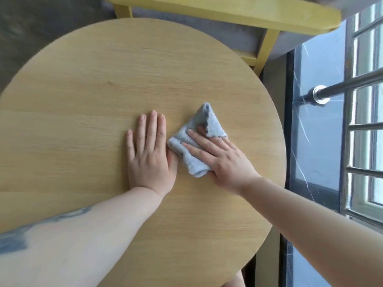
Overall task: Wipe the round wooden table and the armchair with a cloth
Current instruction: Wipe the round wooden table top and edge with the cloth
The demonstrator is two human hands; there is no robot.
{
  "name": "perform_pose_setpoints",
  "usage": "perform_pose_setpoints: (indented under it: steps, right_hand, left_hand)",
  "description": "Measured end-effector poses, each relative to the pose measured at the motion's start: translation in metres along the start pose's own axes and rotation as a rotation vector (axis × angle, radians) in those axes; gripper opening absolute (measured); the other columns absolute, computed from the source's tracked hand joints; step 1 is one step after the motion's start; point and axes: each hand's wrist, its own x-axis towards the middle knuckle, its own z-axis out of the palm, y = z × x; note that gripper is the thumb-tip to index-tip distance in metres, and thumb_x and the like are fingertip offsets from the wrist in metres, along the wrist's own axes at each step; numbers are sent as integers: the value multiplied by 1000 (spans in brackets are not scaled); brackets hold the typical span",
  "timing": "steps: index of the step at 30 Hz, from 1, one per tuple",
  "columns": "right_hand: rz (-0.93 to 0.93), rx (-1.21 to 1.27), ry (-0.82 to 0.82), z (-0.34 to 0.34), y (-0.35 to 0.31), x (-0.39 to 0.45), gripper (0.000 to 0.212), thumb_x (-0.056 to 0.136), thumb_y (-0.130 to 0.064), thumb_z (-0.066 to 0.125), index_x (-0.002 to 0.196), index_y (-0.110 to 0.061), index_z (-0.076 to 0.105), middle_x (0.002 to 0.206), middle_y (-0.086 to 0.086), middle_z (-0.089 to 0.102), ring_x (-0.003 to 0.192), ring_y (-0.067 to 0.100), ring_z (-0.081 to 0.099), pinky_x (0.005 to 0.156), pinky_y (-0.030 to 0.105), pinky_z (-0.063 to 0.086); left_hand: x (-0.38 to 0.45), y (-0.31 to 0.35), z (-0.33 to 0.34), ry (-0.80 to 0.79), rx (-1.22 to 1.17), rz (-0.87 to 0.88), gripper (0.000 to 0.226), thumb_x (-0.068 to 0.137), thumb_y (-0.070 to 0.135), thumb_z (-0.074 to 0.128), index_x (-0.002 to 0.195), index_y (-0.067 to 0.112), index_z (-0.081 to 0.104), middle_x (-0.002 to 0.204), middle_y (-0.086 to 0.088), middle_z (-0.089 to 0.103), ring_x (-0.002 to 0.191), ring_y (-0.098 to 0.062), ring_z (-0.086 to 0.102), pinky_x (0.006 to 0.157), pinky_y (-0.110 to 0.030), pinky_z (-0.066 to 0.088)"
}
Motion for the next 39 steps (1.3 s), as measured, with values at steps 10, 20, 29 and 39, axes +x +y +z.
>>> perform_pose_setpoints:
  steps: [10, 20, 29, 39]
  right_hand:
    - [-65, 56, 63, -10, 15, 35, 66, 86, -9, 60, 147, -19, 35, 155, 1, 28, 139, 19, 32, 114, 43, 29]
    - [54, 68, 234, -18, 25, 88, 58, 87, -12, 56, 143, -18, 43, 148, 7, 41, 135, 25, 36, 115, 37, 19]
    - [206, 104, 292, -50, 69, 147, 57, 91, -12, 48, 146, -21, 37, 153, 3, 34, 144, 26, 23, 115, 54, 20]
    - [349, 125, 414, -52, 69, 181, 58, 85, -3, 54, 141, -14, 45, 147, 7, 43, 139, 25, 35, 114, 36, 23]
  left_hand:
    - [1, 1, -1, 1, -13, -15, 65, 92, 38, 30, 152, 13, 24, 159, -4, 20, 148, -22, 14, 118, -48, 10]
    - [2, 4, -4, -3, -1, -32, 64, 89, 34, 34, 149, 10, 32, 157, -6, 28, 146, -24, 19, 118, -48, 11]
    - [4, 5, -7, -52, -5, -27, 65, 91, 36, 31, 151, 13, 26, 159, -3, 22, 147, -22, 16, 119, -46, 10]
    - [3, 4, -9, -76, -24, -28, 64, 93, 38, 30, 152, 14, 25, 159, -1, 19, 148, -20, 13, 119, -46, 11]
